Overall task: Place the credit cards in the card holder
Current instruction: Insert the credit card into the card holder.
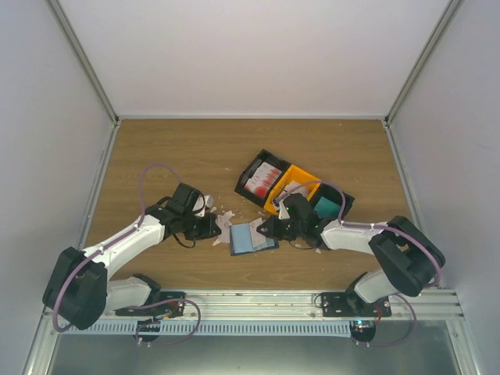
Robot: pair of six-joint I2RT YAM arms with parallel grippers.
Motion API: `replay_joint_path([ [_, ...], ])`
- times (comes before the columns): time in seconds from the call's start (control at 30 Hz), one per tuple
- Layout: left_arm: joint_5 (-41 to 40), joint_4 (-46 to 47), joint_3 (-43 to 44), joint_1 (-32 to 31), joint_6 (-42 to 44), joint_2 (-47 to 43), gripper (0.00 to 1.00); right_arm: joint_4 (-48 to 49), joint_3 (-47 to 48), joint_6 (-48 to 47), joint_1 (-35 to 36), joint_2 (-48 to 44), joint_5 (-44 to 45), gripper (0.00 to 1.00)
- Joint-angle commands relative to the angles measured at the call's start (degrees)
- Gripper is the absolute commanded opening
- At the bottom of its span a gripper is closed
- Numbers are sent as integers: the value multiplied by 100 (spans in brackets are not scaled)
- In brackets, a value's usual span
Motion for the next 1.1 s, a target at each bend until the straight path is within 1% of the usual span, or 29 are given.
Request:
replay_joint_path([
  [0.0, 367, 531, -251, -29, -136, 27, 0, 121, -44, 85, -27, 145, -5, 0],
  [0.13, 587, 918, -532, -38, -277, 55, 0, 145, -68, 102, -26, 180, 2, 1],
  [0.33, 461, 1067, -818, -35, -411, 212, 0, 199, -102, 186, -34, 334, -83, 1],
  [0.5, 301, 1035, -931, -44, -503, 241, 0, 456, -198, 268, -30, 450, -219, 0],
  [0.8, 267, 1036, -1049, -79, -484, 325, 0, 1071, -356, 427, -33, 651, -499, 0],
  [0.97, 231, 1012, -1055, -99, -459, 325, 0, 1221, -367, 503, -31, 837, -541, 0],
  [1.07, 226, 1012, -1064, -108, -471, 317, 0, 1259, -372, 592, -30, 888, -425, 0],
])
